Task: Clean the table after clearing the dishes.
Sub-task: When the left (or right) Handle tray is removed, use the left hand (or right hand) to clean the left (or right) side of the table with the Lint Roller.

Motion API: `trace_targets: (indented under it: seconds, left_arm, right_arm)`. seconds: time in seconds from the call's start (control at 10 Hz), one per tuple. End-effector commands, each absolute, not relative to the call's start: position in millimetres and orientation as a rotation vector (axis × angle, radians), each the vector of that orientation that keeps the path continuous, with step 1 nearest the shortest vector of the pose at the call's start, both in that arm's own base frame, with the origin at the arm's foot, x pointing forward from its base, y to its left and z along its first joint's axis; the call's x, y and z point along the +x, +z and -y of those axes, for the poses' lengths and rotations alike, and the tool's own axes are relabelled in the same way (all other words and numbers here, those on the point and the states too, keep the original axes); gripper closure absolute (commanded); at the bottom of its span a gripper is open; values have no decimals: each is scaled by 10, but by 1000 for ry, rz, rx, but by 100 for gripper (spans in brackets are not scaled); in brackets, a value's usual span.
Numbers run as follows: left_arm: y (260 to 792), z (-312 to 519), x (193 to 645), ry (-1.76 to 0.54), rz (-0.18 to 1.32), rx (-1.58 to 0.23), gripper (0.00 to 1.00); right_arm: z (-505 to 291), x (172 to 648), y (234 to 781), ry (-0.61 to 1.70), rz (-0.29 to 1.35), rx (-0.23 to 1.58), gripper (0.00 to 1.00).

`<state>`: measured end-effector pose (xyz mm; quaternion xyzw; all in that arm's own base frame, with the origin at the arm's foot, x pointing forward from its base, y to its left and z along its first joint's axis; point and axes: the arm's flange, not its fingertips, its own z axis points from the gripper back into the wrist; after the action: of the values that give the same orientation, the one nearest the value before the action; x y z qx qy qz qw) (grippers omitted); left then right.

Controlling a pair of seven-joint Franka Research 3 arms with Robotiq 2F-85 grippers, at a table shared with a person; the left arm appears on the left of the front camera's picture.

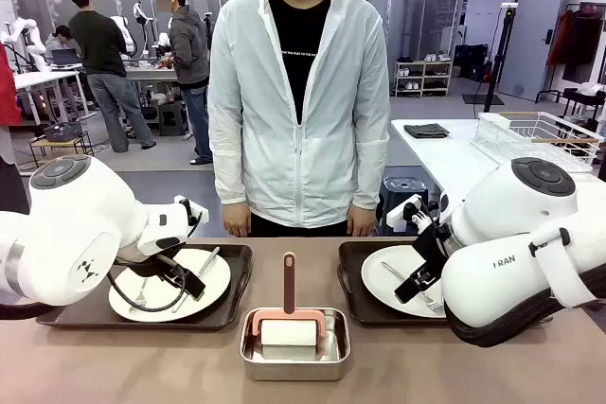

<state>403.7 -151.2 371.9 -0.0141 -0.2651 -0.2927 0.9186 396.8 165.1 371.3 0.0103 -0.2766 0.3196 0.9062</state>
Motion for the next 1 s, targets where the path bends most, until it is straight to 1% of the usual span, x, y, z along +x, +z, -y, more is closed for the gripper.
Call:
trace_targets:
  seconds: [0.0, 0.8, 0.9]
  left_arm:
    - [3719, 1513, 4037, -602, 545, -29, 0]
    - [3719, 1515, 4036, -603, 545, -29, 0]
    - [3824, 1519, 4120, -591, 553, -23, 0]
  right_arm:
    - [-1651, 3968, 3712, 660, 571, 21, 0]
    - [-1651, 3968, 3712, 660, 571, 21, 0]
    - [-1645, 3971, 3713, 660, 571, 20, 0]
